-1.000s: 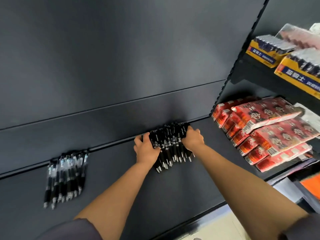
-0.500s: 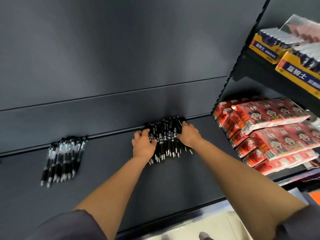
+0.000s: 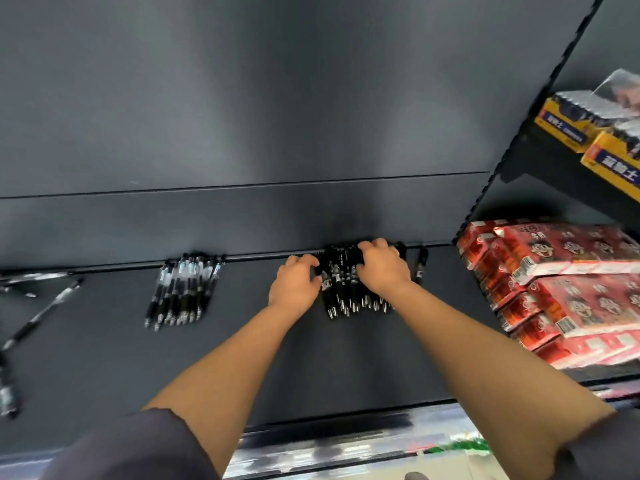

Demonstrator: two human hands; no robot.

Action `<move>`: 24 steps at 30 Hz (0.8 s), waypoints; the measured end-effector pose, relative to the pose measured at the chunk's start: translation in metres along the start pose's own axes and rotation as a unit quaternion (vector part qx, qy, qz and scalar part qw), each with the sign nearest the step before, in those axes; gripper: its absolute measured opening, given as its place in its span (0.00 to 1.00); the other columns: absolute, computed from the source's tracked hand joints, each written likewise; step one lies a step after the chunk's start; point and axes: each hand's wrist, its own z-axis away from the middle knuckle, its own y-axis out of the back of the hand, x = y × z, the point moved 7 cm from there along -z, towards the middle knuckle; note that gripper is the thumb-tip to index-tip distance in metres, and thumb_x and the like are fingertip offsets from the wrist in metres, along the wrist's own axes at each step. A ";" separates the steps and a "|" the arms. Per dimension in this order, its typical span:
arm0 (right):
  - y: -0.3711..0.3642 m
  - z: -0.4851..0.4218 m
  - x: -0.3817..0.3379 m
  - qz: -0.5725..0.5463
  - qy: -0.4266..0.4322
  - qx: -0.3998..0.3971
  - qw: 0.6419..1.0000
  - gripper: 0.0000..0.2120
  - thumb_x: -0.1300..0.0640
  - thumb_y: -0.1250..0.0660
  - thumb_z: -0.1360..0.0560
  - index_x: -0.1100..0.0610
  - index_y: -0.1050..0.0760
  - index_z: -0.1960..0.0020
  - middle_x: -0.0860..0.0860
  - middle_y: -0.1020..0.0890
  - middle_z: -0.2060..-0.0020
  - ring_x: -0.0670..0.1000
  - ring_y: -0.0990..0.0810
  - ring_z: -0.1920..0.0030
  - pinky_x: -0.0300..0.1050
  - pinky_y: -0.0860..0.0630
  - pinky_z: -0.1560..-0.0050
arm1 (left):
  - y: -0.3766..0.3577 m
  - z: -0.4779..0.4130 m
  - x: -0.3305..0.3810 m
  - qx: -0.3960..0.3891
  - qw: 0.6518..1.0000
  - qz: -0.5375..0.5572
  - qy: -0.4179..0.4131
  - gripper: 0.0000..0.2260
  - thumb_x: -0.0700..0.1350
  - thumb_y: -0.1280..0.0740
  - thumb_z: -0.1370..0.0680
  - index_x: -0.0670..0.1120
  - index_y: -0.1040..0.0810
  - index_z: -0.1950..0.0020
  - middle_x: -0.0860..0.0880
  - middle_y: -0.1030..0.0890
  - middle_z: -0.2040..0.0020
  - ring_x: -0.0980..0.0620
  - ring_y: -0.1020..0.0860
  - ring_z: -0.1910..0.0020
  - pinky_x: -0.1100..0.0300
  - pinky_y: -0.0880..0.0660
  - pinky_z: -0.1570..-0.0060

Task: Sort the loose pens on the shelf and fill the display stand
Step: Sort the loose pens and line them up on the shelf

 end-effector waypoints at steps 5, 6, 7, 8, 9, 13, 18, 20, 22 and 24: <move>-0.007 0.011 -0.074 0.028 0.074 0.010 0.997 0.18 0.54 0.41 0.21 0.56 0.33 0.32 0.57 0.30 0.37 0.60 0.32 0.37 0.55 0.28 0.43 | 0.044 0.020 -0.036 0.026 0.999 -0.043 -0.009 0.10 0.45 0.38 0.22 0.47 0.27 0.41 0.46 0.27 0.42 0.46 0.27 0.41 0.49 0.27 0.44; -0.010 0.014 -0.090 0.040 0.089 0.012 0.995 0.18 0.54 0.41 0.21 0.56 0.32 0.33 0.57 0.29 0.38 0.60 0.32 0.37 0.55 0.28 0.44 | 0.052 0.024 -0.044 0.033 0.998 -0.058 -0.012 0.09 0.45 0.38 0.22 0.47 0.27 0.42 0.47 0.26 0.43 0.46 0.27 0.42 0.49 0.27 0.45; -0.013 0.018 -0.109 0.052 0.105 0.014 0.993 0.17 0.54 0.41 0.21 0.56 0.31 0.33 0.56 0.29 0.39 0.60 0.31 0.37 0.54 0.28 0.44 | 0.063 0.030 -0.056 0.041 0.996 -0.073 -0.015 0.09 0.45 0.38 0.22 0.47 0.27 0.43 0.47 0.26 0.44 0.46 0.26 0.43 0.49 0.27 0.45; -0.017 0.023 -0.127 0.060 0.120 0.016 0.991 0.17 0.53 0.41 0.21 0.56 0.30 0.34 0.56 0.28 0.39 0.60 0.31 0.37 0.54 0.28 0.44 | 0.074 0.037 -0.068 0.047 0.995 -0.087 -0.017 0.09 0.45 0.38 0.22 0.47 0.27 0.43 0.47 0.25 0.44 0.46 0.26 0.44 0.49 0.27 0.46; -0.022 0.028 -0.147 0.066 0.135 0.015 0.989 0.16 0.53 0.41 0.21 0.55 0.30 0.34 0.56 0.27 0.40 0.60 0.30 0.38 0.54 0.29 0.44 | 0.085 0.044 -0.082 0.054 0.994 -0.098 -0.017 0.08 0.45 0.38 0.22 0.47 0.27 0.44 0.47 0.25 0.44 0.46 0.26 0.44 0.50 0.27 0.46; -0.039 0.047 -0.228 0.078 0.183 0.012 0.980 0.15 0.53 0.42 0.21 0.55 0.27 0.37 0.55 0.26 0.41 0.59 0.29 0.39 0.53 0.29 0.43 | 0.131 0.070 -0.144 0.072 0.989 -0.128 -0.003 0.09 0.45 0.39 0.22 0.47 0.27 0.43 0.47 0.25 0.45 0.46 0.26 0.44 0.52 0.28 0.50; -0.060 0.068 -0.321 0.085 0.232 0.008 0.969 0.15 0.53 0.41 0.21 0.54 0.27 0.37 0.55 0.26 0.40 0.59 0.29 0.38 0.53 0.30 0.42 | 0.187 0.097 -0.208 0.099 0.976 -0.195 -0.002 0.08 0.46 0.40 0.22 0.48 0.28 0.44 0.47 0.24 0.46 0.45 0.26 0.45 0.53 0.31 0.52; -0.073 0.075 -0.363 0.097 0.260 0.005 0.961 0.14 0.52 0.41 0.21 0.53 0.27 0.38 0.55 0.26 0.41 0.58 0.30 0.38 0.53 0.30 0.42 | 0.214 0.110 -0.239 0.115 0.972 -0.204 0.015 0.08 0.46 0.41 0.22 0.48 0.28 0.44 0.47 0.23 0.46 0.45 0.26 0.45 0.53 0.31 0.52; -0.076 0.077 -0.377 0.096 0.271 0.002 0.958 0.14 0.52 0.41 0.21 0.52 0.27 0.38 0.54 0.26 0.41 0.58 0.30 0.38 0.52 0.30 0.42 | 0.225 0.115 -0.252 0.120 0.971 -0.208 0.021 0.08 0.46 0.41 0.22 0.48 0.28 0.44 0.48 0.22 0.46 0.45 0.26 0.45 0.53 0.31 0.51; -0.086 0.078 -0.406 0.099 0.294 -0.006 0.951 0.14 0.52 0.42 0.21 0.52 0.27 0.37 0.55 0.26 0.40 0.58 0.30 0.38 0.52 0.30 0.42 | 0.242 0.126 -0.278 0.125 0.969 -0.207 0.037 0.08 0.46 0.41 0.22 0.48 0.28 0.45 0.48 0.22 0.47 0.45 0.26 0.45 0.53 0.31 0.51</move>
